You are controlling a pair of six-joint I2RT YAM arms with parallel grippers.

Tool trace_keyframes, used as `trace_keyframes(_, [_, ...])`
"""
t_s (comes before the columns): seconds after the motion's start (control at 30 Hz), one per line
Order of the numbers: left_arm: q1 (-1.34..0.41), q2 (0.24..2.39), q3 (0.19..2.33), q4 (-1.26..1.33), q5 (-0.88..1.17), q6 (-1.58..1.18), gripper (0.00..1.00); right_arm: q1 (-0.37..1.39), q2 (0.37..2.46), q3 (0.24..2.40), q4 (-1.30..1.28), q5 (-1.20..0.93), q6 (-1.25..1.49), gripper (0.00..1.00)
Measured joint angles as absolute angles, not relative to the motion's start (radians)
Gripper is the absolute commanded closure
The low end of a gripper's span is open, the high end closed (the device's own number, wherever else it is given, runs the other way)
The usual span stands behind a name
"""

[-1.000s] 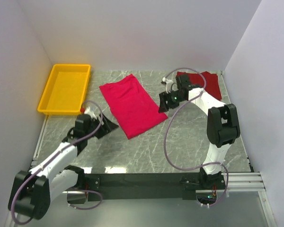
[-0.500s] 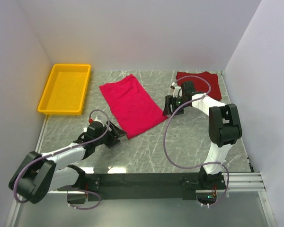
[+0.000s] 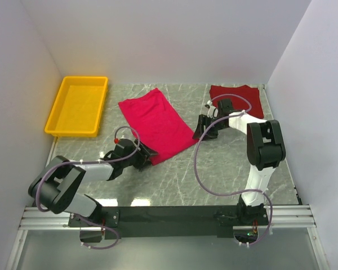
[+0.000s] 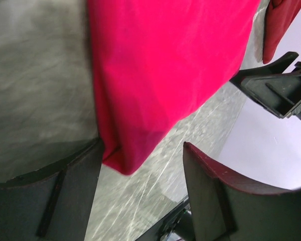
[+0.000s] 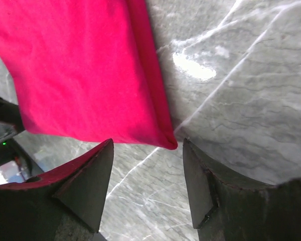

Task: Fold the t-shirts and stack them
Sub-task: Fold the tshirt

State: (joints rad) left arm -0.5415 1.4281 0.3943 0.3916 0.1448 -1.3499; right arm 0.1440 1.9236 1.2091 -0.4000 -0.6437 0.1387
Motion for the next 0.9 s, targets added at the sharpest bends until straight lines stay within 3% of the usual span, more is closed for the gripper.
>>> trace_keyframes(0.13, [-0.55,1.458,0.417,0.393,0.143,-1.36,0.38,0.144,1.934,1.209,-0.399,-0.664,0.153,0.38])
trace_keyframes(0.23, [-0.554,1.467,0.418,0.386,0.14,-1.371,0.44,0.144,1.95,1.209,-0.398,-0.673,0.168,0.45])
trace_keyframes(0.37, [-0.556,1.484,0.417,0.388,0.138,-1.382,0.58,0.143,1.987,1.225,-0.397,-0.707,0.191,0.64])
trace_keyframes(0.43, [-0.556,1.506,0.418,0.406,0.144,-1.383,0.7,0.141,2.002,1.23,-0.395,-0.724,0.199,0.76])
trace_keyframes(0.47, [-0.556,1.518,0.418,0.412,0.146,-1.379,0.75,0.141,2.006,1.23,-0.397,-0.725,0.202,0.87])
trace_keyframes(0.57, [-0.558,1.554,0.421,0.441,0.168,-1.375,0.94,0.14,2.007,1.227,-0.396,-0.728,0.204,1.0])
trace_keyframes(0.67, [-0.561,1.567,0.427,0.455,0.193,-1.359,0.99,0.13,1.998,1.206,-0.389,-0.733,0.203,1.0])
trace_keyframes(0.9, [-0.616,1.502,0.389,0.401,0.242,-1.319,0.96,0.061,1.858,1.024,-0.445,-0.745,0.142,1.0])
